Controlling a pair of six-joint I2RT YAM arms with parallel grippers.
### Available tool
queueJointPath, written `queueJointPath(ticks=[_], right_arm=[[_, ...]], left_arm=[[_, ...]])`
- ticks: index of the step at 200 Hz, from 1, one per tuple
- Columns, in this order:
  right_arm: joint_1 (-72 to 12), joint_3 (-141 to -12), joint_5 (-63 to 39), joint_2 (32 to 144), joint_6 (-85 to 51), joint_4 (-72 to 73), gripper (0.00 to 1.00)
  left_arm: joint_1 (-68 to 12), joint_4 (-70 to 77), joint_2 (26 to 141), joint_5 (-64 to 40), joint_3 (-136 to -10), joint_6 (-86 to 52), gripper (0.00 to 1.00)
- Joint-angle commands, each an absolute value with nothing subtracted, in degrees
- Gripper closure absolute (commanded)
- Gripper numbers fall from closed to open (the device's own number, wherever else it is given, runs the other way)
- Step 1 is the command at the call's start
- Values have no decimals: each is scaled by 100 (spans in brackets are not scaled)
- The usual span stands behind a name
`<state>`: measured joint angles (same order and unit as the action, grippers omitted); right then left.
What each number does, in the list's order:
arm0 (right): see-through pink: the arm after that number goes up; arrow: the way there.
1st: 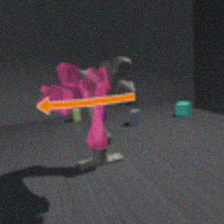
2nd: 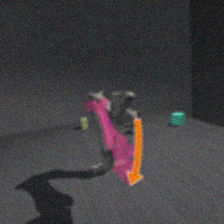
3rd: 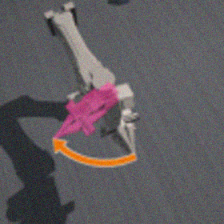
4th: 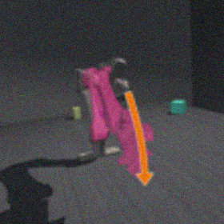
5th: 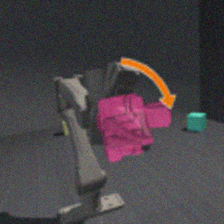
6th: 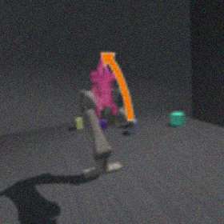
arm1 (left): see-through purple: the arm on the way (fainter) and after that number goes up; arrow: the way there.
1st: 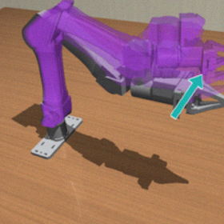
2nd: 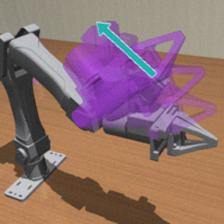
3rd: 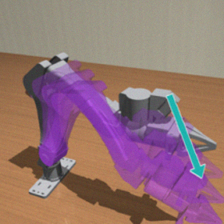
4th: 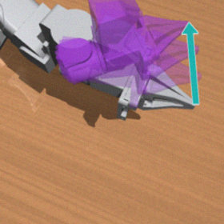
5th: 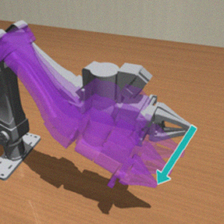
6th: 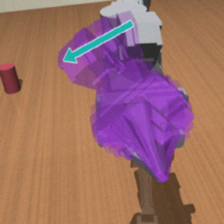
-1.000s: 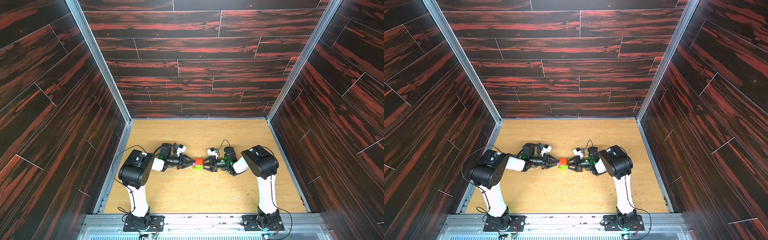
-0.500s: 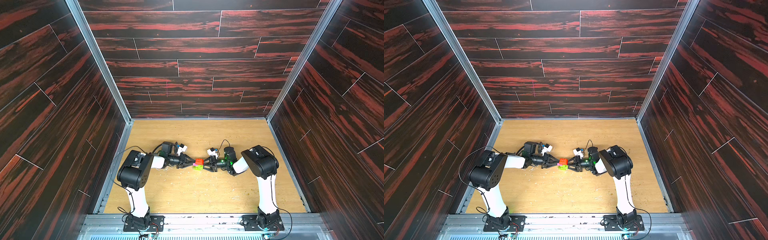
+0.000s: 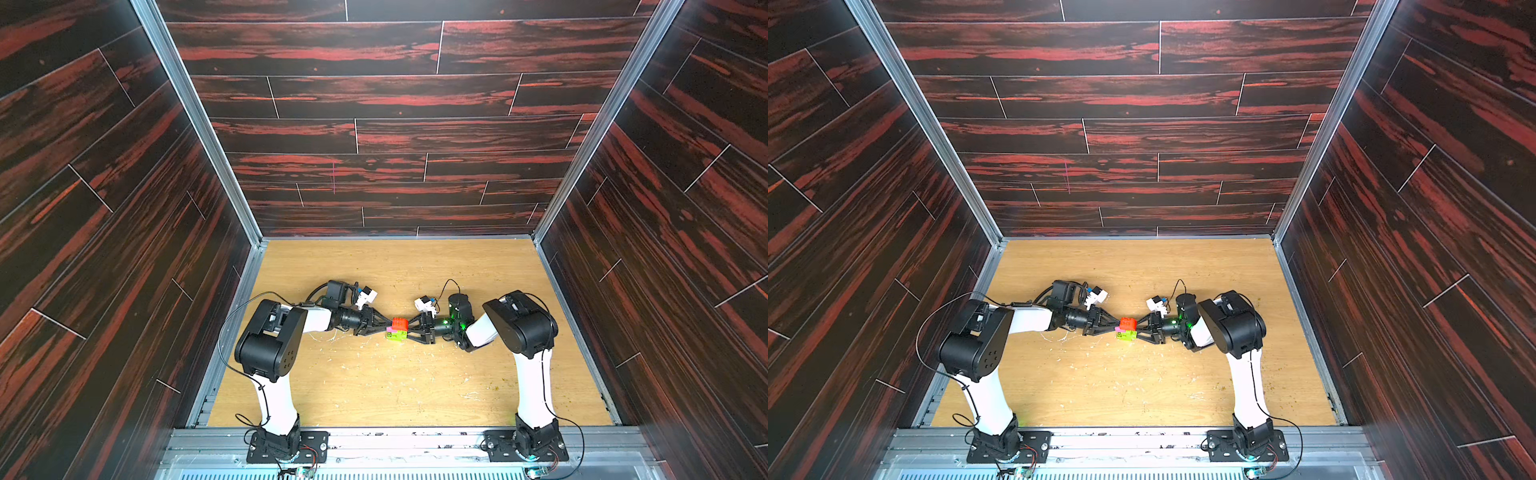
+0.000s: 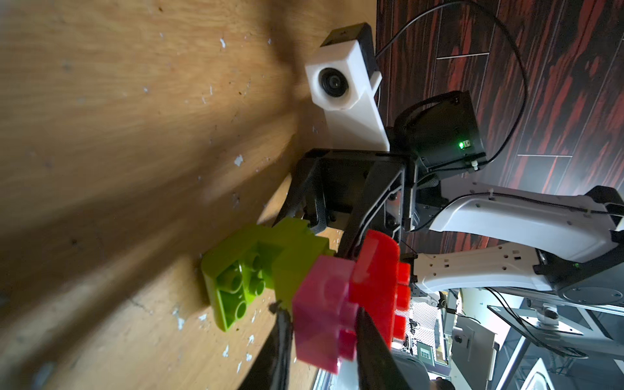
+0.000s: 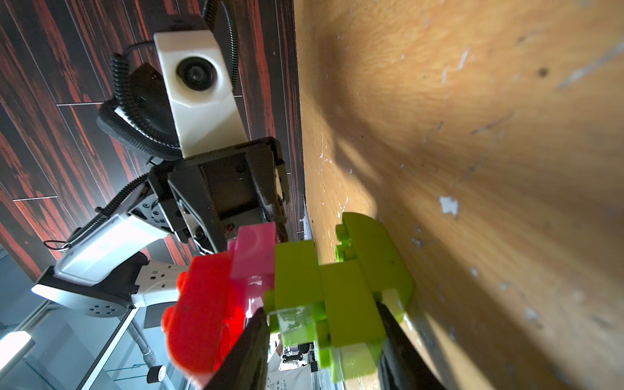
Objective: Assemble the letter s with lego
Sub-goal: Assemble the lego brick with the lego brick.
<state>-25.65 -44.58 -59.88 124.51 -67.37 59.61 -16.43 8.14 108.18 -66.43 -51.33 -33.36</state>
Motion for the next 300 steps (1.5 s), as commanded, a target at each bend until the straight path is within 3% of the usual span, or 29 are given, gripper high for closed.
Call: queueJointPath(ticks=[1, 300], right_arm=[[-2613, -4195, -5655, 12841, -6683, 4860, 52], [-2475, -3888, -6072, 12859, -7445, 6636, 43]], left_arm=[[-1830, 242, 10749, -6387, -5041, -3138, 65], [-1683, 791, 10380, -6494, -4941, -3642, 45]])
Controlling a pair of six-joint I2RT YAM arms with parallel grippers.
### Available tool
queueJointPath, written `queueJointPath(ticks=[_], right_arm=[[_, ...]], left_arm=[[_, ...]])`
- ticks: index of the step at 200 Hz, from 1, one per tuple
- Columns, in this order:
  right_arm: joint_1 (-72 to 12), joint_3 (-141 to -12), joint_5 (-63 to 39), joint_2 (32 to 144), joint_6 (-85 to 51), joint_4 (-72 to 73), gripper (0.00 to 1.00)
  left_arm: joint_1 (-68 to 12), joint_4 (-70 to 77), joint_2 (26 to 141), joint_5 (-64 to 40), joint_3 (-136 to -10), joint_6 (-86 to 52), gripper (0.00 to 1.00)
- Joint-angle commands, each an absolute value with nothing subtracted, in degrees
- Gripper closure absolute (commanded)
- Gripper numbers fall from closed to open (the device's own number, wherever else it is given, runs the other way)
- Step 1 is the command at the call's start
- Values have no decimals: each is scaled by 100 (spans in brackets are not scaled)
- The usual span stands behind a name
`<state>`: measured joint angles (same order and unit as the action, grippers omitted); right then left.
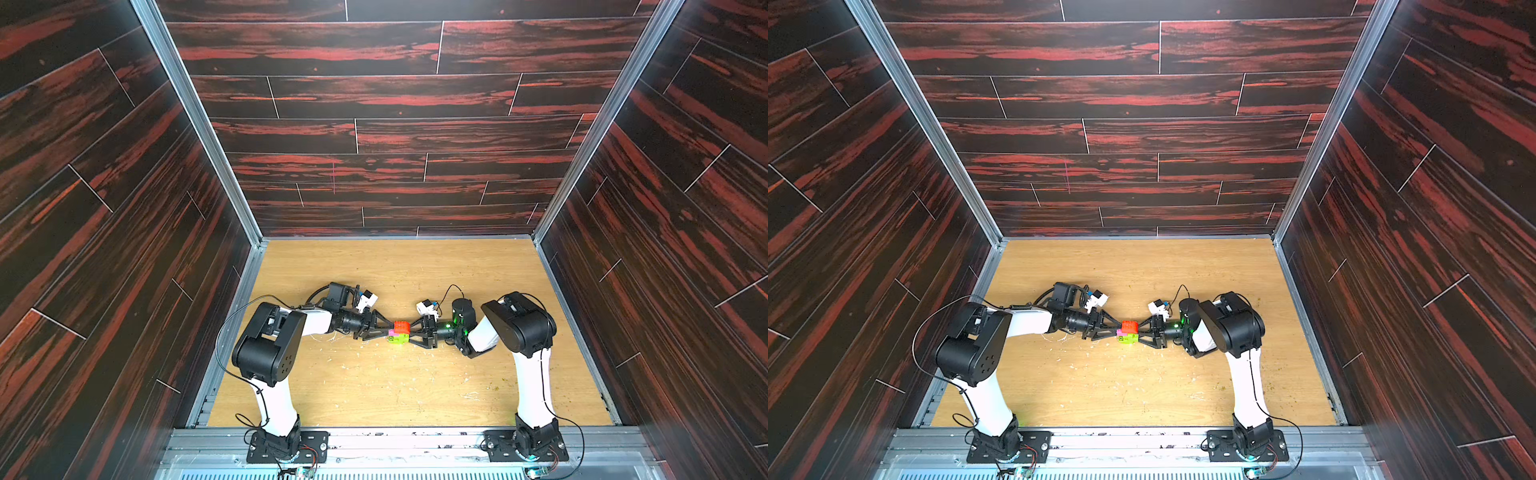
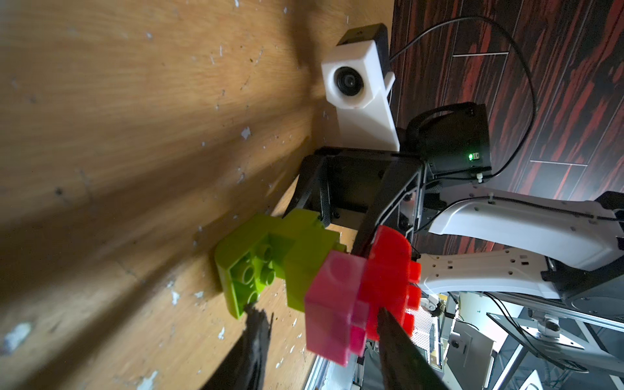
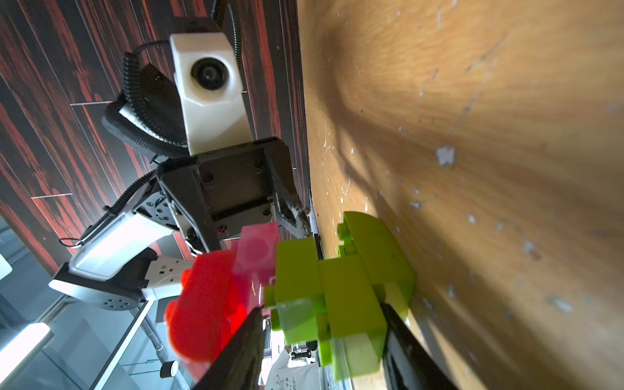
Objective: Assemble the letter s with lego
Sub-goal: Assemble the lego brick with the lego brick, then adjust the lego brick at the center of the board.
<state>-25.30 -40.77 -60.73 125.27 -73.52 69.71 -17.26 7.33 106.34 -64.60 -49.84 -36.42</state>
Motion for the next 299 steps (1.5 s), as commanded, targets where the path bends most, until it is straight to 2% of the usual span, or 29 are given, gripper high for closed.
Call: queueJointPath(ticks=[1, 65, 130, 162, 196, 214, 242, 278, 299], right_arm=[[-2472, -3882, -6073, 12859, -7445, 6631, 43], [-2351, -3736, -6091, 12754, -7374, 6620, 43], [-1958, -3449, -6099, 12348, -6884, 6119, 42], [-1572, -3525, -6051, 11517, -5470, 4348, 41], [-1421, -4120, -5658, 10401, -2851, 1624, 37], [-1415, -4110, -5407, 9896, -2108, 1513, 35], [-1539, -3736, -5214, 9221, -1584, 2485, 33], [-2044, -3753, -4530, 8771, 149, 2086, 23], [-2432, -3803, -3828, 8766, 1162, 1826, 23]], left_arm=[[-1681, 782, 10380, -6495, -4945, -3636, 45], [-1611, 432, 10312, -6463, -5047, -3412, 43], [-1473, -391, 10121, -6314, -5193, -2821, 33], [-1297, -1477, 9798, -5949, -5403, -2105, 27], [-1137, -2329, 9387, -5022, -5484, -1372, 26], [-1126, -2367, 9064, -4588, -5354, -1143, 25], [-1078, -2257, 8516, -3954, -5134, -861, 22], [-943, -1873, 7906, -3385, -4764, -708, 16], [-886, -1786, 7773, -3342, -4640, -690, 16]])
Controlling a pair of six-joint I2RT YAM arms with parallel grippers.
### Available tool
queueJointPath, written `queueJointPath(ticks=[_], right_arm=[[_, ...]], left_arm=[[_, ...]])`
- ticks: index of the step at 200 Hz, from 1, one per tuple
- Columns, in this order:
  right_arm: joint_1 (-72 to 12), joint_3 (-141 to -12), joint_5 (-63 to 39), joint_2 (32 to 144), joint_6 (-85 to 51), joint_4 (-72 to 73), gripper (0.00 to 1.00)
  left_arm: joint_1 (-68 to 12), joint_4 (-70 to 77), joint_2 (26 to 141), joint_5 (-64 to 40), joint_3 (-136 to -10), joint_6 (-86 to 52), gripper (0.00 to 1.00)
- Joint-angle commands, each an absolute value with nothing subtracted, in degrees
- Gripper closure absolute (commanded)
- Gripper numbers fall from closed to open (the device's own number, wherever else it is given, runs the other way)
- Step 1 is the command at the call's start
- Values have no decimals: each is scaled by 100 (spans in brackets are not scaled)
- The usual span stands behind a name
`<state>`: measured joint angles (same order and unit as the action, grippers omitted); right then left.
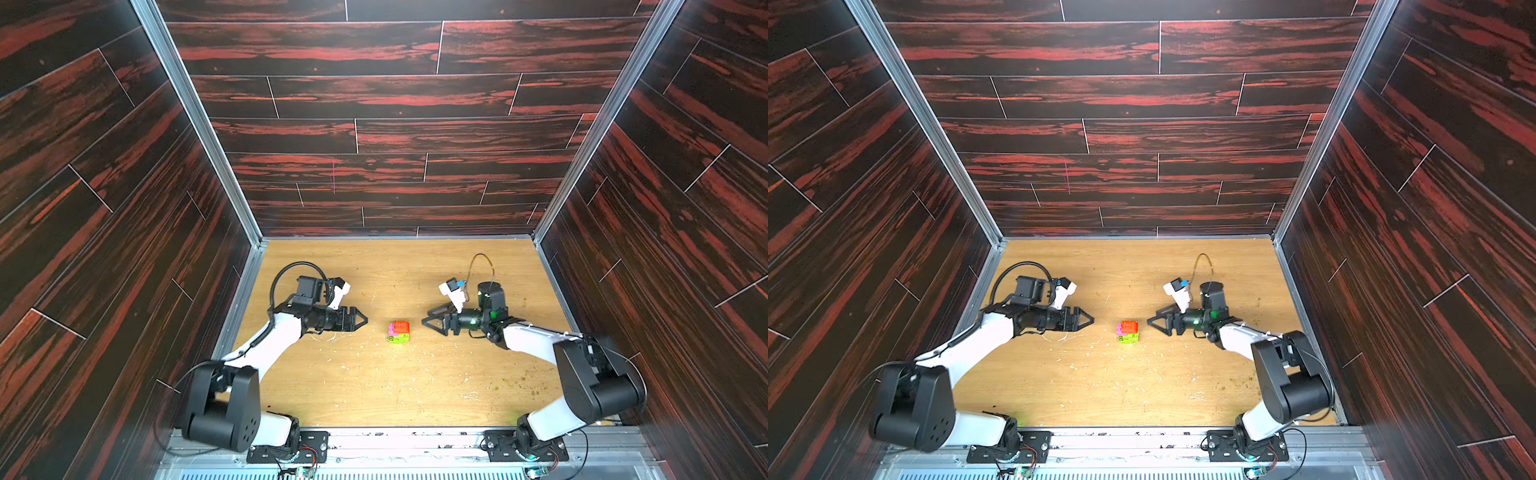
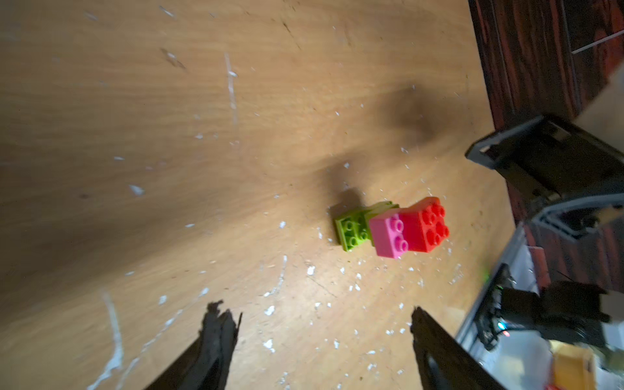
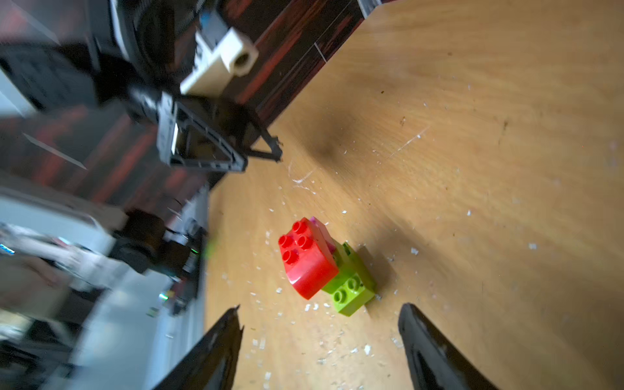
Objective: Assemble the letter s with lego
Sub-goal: Adjust the lego brick at the center of the board.
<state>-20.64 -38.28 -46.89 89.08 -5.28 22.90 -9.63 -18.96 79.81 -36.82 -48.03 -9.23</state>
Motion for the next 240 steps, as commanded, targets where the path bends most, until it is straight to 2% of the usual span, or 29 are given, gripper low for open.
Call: queueJointPath(ticks=[1, 26, 65, 105, 140, 210, 240], right_arm=[[-2451, -3804, -3804, 8769, 1218, 1814, 23], [-2935, -3640, -3197, 8882, 2176, 2205, 22], [-3202, -4013, -3205, 9479, 2885, 2195, 22], [-3448, -4350, -3160, 10015, 3158, 2023, 24], [-3575, -4579, -3092, 10369, 2994, 2082, 30], [-3573, -4670, -3364, 10572, 2815, 2010, 59], [-3568, -4751, -3612, 10645, 2567, 1964, 68]], left_arm=[[-887, -1789, 7771, -3341, -4640, -692, 16], [-858, -1802, 7704, -3379, -4545, -650, 16], [-835, -1907, 7638, -3495, -4473, -613, 16], [-834, -1947, 7560, -3551, -4482, -615, 15], [-830, -1999, 7617, -3608, -4526, -589, 15], [-834, -2186, 7810, -3728, -4671, -446, 15], [-833, -2299, 7886, -3768, -4754, -404, 15]])
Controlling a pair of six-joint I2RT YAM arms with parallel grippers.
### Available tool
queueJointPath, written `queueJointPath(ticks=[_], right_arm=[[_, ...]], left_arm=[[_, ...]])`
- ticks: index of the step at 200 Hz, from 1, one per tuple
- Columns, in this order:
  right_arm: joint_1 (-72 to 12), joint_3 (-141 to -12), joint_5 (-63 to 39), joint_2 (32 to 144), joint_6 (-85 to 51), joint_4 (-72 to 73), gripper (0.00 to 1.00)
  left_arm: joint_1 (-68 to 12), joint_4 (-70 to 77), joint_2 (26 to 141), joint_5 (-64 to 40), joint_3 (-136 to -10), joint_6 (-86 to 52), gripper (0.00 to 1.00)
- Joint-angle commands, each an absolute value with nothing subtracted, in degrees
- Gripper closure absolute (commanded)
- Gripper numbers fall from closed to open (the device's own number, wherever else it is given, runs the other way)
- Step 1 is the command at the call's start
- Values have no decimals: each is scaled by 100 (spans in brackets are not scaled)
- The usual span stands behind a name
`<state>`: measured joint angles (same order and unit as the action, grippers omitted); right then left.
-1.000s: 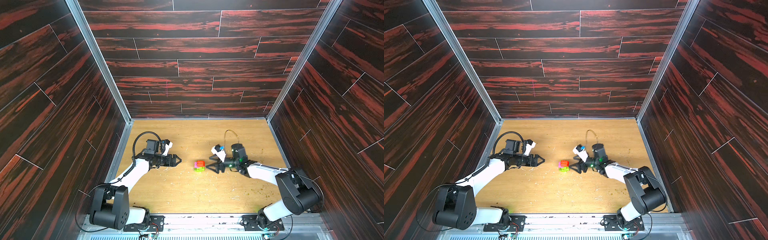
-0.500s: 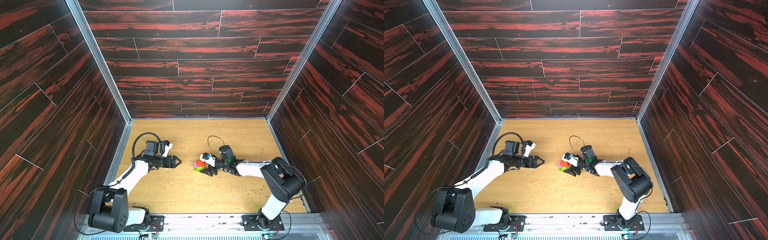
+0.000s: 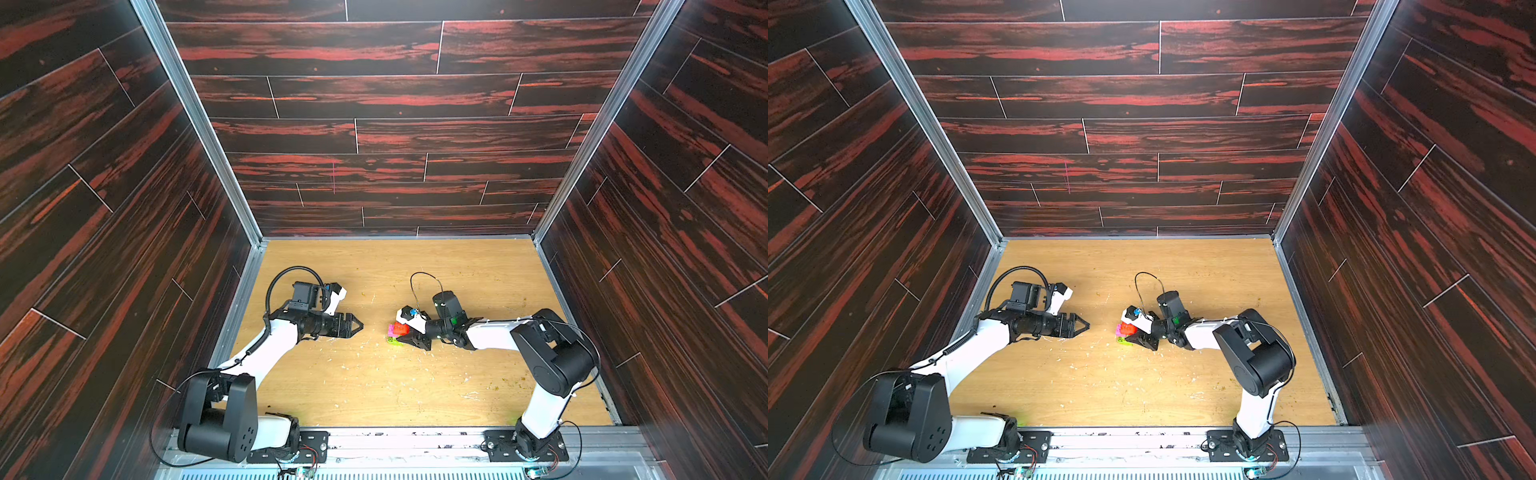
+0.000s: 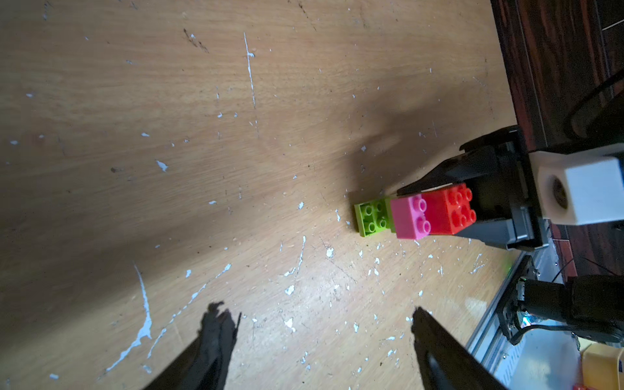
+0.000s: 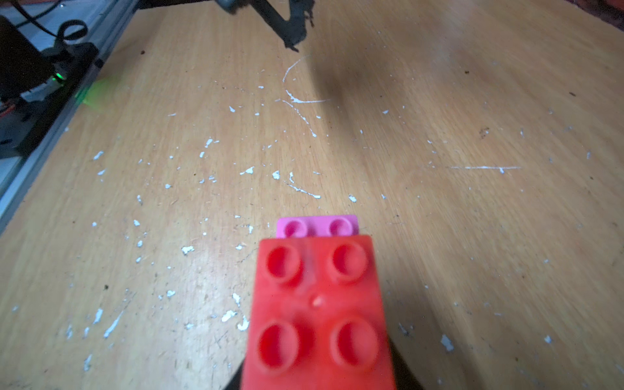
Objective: Assemble the letter s with lego
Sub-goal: Adjust the lego brick at the center of the board.
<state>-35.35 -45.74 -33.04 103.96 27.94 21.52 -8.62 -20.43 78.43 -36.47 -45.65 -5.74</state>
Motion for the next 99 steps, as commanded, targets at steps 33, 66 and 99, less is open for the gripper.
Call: queueJointPath(ticks=[33, 66, 99], right_arm=[[-3544, -4921, -4097, 10705, 2115, 1709, 70], [-3572, -5502, -4997, 11022, 934, 1272, 66], [-3618, -6075, -5686, 11538, -219, 1057, 64]], left_arm=[[-820, -2469, 7889, -3758, -4816, -386, 15], [-533, -2606, 7613, -3651, -4863, -513, 15], [-341, -2638, 7379, -3565, -4843, -610, 15]])
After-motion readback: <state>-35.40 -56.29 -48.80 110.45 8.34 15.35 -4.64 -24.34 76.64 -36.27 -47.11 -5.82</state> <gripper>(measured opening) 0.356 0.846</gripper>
